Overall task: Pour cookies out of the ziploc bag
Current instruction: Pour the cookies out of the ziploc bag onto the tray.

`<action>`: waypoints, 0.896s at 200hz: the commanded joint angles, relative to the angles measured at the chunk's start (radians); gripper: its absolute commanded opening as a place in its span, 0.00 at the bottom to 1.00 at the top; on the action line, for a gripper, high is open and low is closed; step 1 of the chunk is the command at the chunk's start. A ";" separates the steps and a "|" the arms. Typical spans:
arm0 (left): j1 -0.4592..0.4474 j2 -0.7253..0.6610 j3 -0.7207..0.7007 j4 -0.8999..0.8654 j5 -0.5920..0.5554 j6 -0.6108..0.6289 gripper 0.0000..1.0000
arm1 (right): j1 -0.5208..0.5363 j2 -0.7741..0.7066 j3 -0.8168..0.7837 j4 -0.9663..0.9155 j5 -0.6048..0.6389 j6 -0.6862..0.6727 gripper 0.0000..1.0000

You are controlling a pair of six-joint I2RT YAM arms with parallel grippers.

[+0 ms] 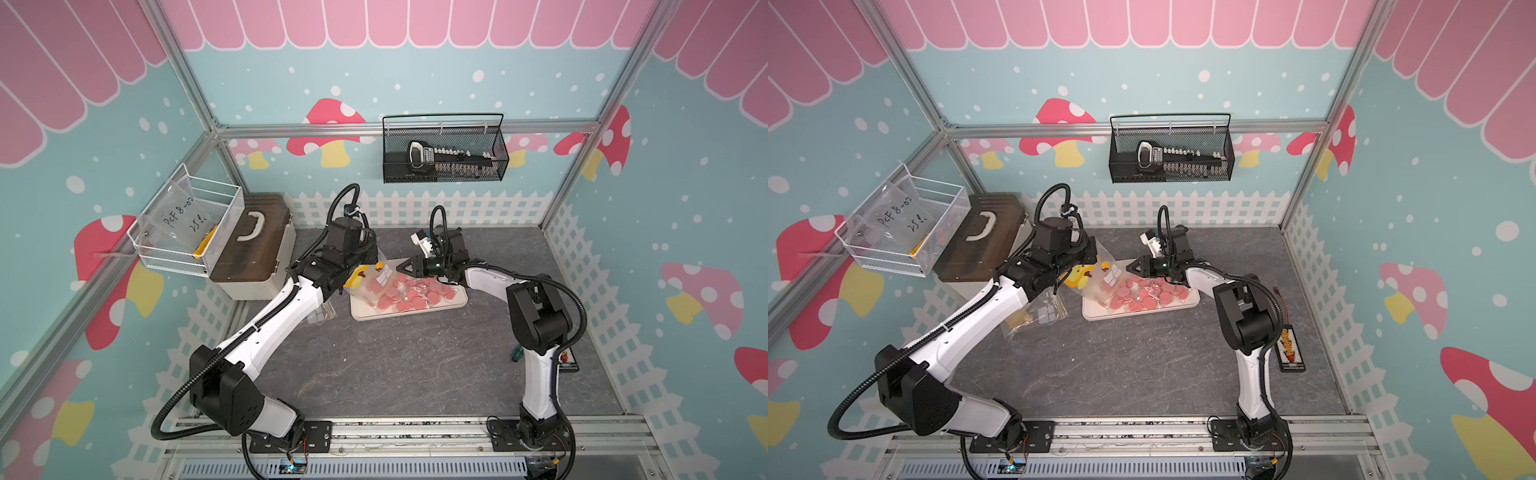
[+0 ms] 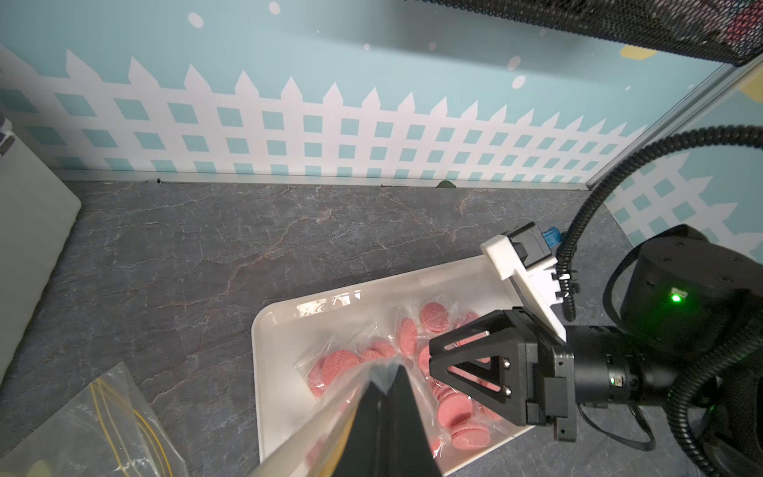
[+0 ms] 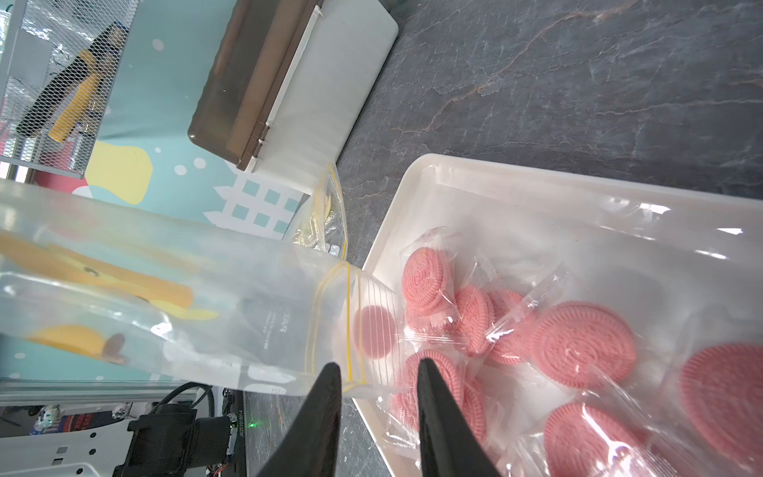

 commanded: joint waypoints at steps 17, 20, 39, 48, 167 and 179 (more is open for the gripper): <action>0.008 -0.019 0.029 -0.018 -0.030 0.031 0.00 | -0.006 -0.046 -0.015 -0.013 0.002 -0.023 0.32; 0.009 -0.021 0.029 -0.019 -0.030 0.031 0.00 | -0.006 -0.047 -0.015 -0.013 0.003 -0.023 0.32; 0.012 -0.026 0.029 -0.021 -0.036 0.035 0.00 | -0.008 -0.047 -0.014 -0.011 0.005 -0.023 0.32; 0.015 -0.029 0.027 -0.021 -0.038 0.036 0.00 | -0.008 -0.047 -0.012 -0.011 0.003 -0.022 0.32; 0.032 -0.043 0.055 -0.050 -0.031 0.039 0.00 | -0.010 -0.045 -0.001 -0.014 -0.001 -0.021 0.32; 0.033 -0.042 0.057 -0.049 -0.032 0.039 0.00 | -0.010 -0.044 -0.001 -0.014 0.000 -0.022 0.32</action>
